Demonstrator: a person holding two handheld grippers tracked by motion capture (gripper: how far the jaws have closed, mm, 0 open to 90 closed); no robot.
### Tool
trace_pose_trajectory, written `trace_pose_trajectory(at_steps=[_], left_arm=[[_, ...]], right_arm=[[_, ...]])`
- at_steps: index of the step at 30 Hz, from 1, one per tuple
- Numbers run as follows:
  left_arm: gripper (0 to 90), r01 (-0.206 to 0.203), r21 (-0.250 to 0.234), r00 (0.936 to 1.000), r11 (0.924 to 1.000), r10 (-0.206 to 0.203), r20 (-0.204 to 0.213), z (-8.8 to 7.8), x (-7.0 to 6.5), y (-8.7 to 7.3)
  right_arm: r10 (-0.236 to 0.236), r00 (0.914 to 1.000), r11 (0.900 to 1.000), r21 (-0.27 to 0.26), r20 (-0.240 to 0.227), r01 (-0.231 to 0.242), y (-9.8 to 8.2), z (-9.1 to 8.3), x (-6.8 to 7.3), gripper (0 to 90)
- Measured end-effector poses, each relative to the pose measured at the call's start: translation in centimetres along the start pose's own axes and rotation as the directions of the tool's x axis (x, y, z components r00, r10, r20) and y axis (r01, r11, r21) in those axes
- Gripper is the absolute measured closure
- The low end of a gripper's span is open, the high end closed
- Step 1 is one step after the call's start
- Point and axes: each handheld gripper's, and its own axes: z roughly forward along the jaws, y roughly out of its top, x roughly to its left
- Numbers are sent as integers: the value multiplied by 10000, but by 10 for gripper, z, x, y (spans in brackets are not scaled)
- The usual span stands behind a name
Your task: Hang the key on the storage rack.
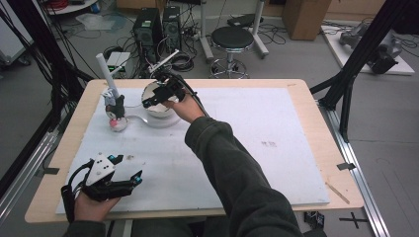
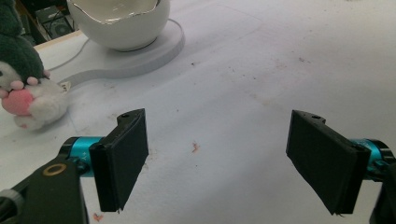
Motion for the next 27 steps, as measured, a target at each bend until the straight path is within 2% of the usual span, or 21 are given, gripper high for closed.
trace_pose_trajectory(at_steps=[8, 14, 27], left_arm=[[211, -3, 35, 10000, 10000, 3, 8, 2, 0, 0], [211, -25, 75, 10000, 10000, 25, 20, 3, 0, 0], [211, -17, 85, 10000, 10000, 17, -14, 4, 0, 0]], right_arm=[[70, 9998, 9993, -365, 187, -63, -12, -16, -2, 230], [125, 9996, 9996, -269, 258, -118, -23, -24, -2, 213], [-179, 9995, 9983, -558, 272, 194, -25, -46, 9, 201]])
